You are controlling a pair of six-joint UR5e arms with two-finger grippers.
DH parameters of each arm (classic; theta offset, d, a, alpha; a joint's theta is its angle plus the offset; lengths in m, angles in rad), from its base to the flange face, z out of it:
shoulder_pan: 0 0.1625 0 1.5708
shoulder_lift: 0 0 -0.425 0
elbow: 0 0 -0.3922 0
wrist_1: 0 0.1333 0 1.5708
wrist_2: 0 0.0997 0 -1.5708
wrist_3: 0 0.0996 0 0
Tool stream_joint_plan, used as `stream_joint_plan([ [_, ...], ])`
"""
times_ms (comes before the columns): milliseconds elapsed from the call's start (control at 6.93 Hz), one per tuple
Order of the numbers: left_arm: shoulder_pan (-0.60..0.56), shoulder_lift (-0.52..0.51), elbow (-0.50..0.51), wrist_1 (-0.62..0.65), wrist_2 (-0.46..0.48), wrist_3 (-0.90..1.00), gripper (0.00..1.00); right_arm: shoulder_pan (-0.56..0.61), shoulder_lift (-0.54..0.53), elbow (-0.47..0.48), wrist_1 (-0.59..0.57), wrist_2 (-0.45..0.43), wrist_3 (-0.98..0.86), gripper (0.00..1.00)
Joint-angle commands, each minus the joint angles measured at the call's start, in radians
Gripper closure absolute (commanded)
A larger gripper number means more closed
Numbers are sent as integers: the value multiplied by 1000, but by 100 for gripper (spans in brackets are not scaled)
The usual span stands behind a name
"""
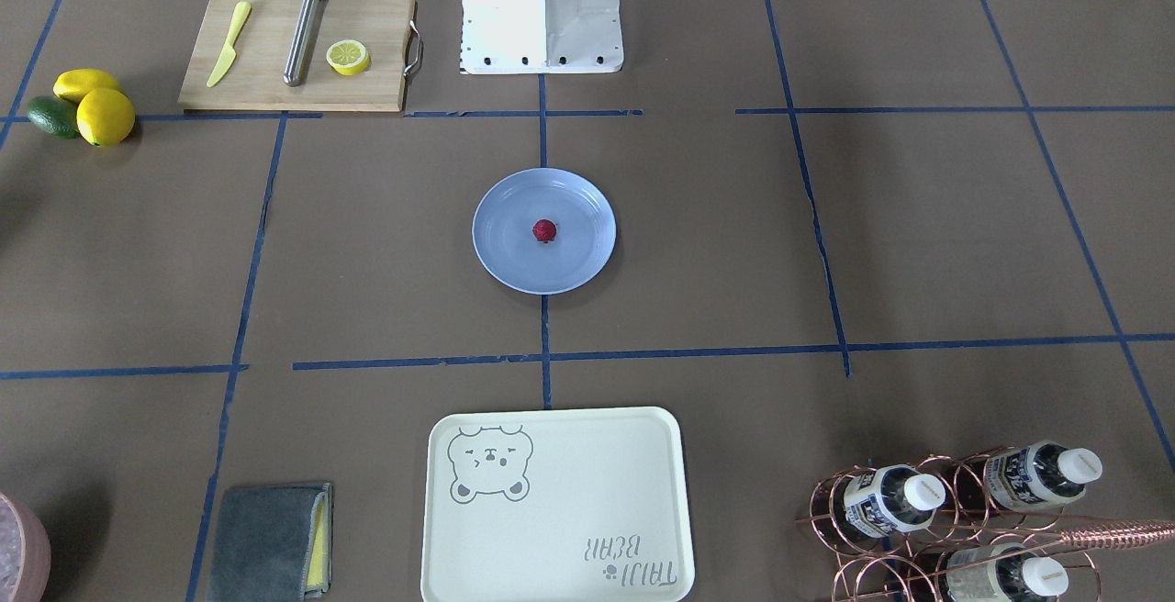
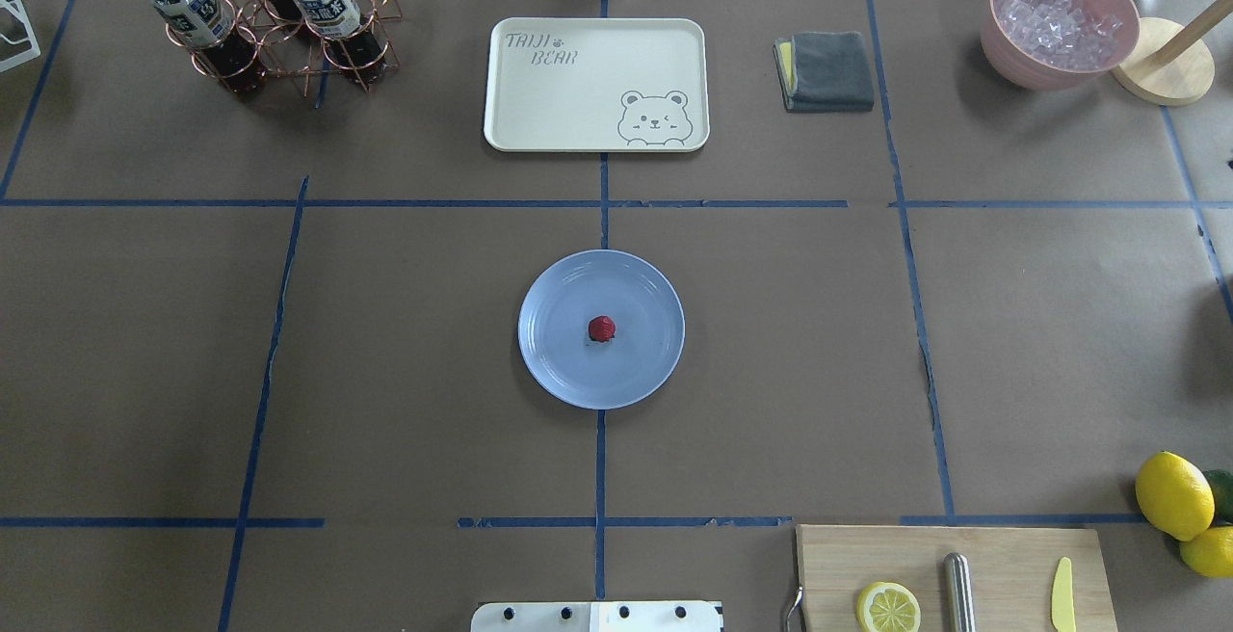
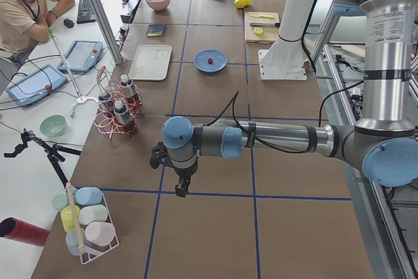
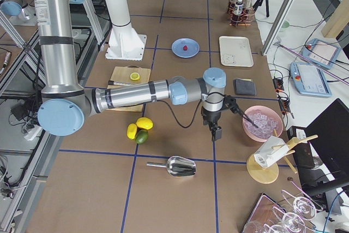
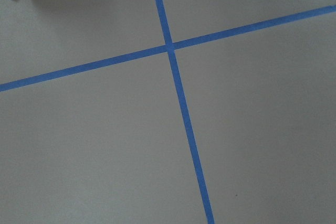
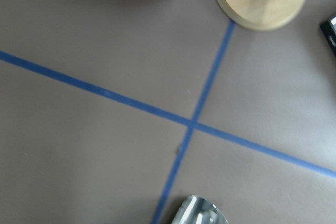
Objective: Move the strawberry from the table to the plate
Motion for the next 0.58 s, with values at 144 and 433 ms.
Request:
stream_joint_plan([
  [144,0,0,1,0,0,0,0,201,-125,-75,11,180,-39,0],
  [433,0,0,-8,0,-2,-2,0,224,-145,-37,13,214,-36,0],
])
